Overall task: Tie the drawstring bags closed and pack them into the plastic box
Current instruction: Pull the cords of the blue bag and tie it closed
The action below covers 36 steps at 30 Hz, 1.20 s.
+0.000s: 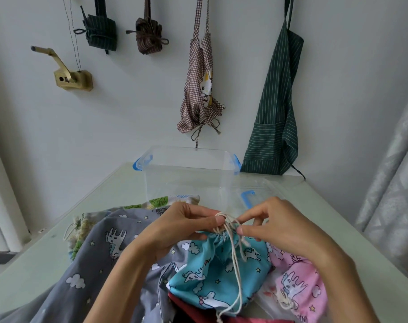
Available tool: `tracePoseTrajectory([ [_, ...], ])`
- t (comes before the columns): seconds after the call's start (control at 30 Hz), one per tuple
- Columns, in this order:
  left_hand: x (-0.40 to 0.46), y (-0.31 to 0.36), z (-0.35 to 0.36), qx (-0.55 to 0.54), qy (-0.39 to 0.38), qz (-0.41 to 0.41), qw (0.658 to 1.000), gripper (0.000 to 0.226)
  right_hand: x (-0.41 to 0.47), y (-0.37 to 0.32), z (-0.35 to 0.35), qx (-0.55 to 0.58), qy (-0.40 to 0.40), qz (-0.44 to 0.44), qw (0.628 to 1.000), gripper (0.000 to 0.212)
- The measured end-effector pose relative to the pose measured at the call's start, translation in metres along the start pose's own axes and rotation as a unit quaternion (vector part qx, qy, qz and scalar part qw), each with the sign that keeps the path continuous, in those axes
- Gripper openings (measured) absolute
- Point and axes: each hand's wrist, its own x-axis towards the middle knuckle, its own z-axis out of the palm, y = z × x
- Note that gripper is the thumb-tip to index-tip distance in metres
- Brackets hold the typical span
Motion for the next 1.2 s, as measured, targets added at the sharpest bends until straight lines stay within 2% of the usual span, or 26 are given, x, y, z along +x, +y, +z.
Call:
tracePoseTrajectory([
  [0.13, 0.0, 0.0, -0.001, 0.006, -0.006, -0.006, 1.0, 0.01, 0.004, -0.002, -0.001, -0.014, 0.02, -0.001, 1.0, 0.003],
  [0.27, 0.0, -0.003, -0.003, 0.021, -0.019, -0.011, 1.0, 0.01, 0.004, -0.011, -0.013, -0.025, 0.019, -0.005, 0.999, 0.005],
  [0.4, 0.002, -0.006, 0.0, 0.04, -0.052, -0.012, 0.998, 0.012, 0.03, -0.039, -0.017, -0.019, 0.089, -0.09, 0.992, 0.01],
  [0.43, 0.003, -0.006, 0.0, 0.041, -0.053, -0.009, 0.998, 0.012, 0.04, -0.051, -0.012, 0.006, 0.077, -0.129, 0.989, 0.01],
  [0.5, 0.004, -0.008, 0.001, 0.028, -0.048, -0.008, 0.998, 0.01, 0.054, -0.069, -0.001, 0.059, 0.005, -0.175, 0.983, 0.025],
  [0.57, 0.004, -0.01, -0.001, -0.001, -0.045, -0.01, 0.999, 0.012, 0.056, -0.064, 0.005, 0.048, -0.002, -0.156, 0.987, 0.038],
  [0.63, 0.004, -0.011, -0.005, -0.029, -0.041, -0.013, 0.999, 0.013, 0.043, -0.044, 0.0, 0.022, 0.049, -0.105, 0.993, 0.025],
  [0.7, 0.004, -0.01, -0.007, -0.048, -0.037, -0.013, 0.998, 0.016, 0.025, -0.022, -0.003, 0.008, 0.046, -0.038, 0.998, 0.009],
  [0.77, 0.004, -0.007, -0.007, -0.05, -0.036, -0.009, 0.998, 0.018, 0.014, -0.011, -0.001, 0.003, 0.009, 0.015, 1.0, 0.023],
  [0.83, 0.003, -0.006, -0.005, -0.047, -0.038, -0.007, 0.998, 0.018, 0.012, -0.008, 0.004, 0.005, -0.023, 0.025, 0.999, 0.026],
  [0.97, 0.004, -0.008, -0.003, -0.022, -0.051, -0.015, 0.998, 0.018, 0.02, -0.008, 0.0, -0.036, -0.039, 0.017, 0.998, 0.008],
  [1.03, 0.004, -0.009, -0.003, -0.009, -0.064, -0.021, 0.998, 0.018, 0.028, -0.008, -0.006, -0.023, -0.023, 0.009, 0.999, 0.005],
  [1.13, 0.004, -0.01, -0.001, 0.013, -0.092, -0.033, 0.995, 0.018, 0.051, -0.022, -0.007, 0.044, 0.095, -0.058, 0.993, 0.004],
  [1.17, 0.004, -0.01, 0.0, 0.019, -0.099, -0.035, 0.994, 0.018, 0.059, -0.03, -0.006, 0.065, 0.086, -0.098, 0.989, 0.014],
  [1.2, 0.005, -0.011, 0.001, 0.021, -0.103, -0.036, 0.994, 0.018, 0.065, -0.036, -0.005, 0.078, 0.036, -0.132, 0.988, 0.031],
])
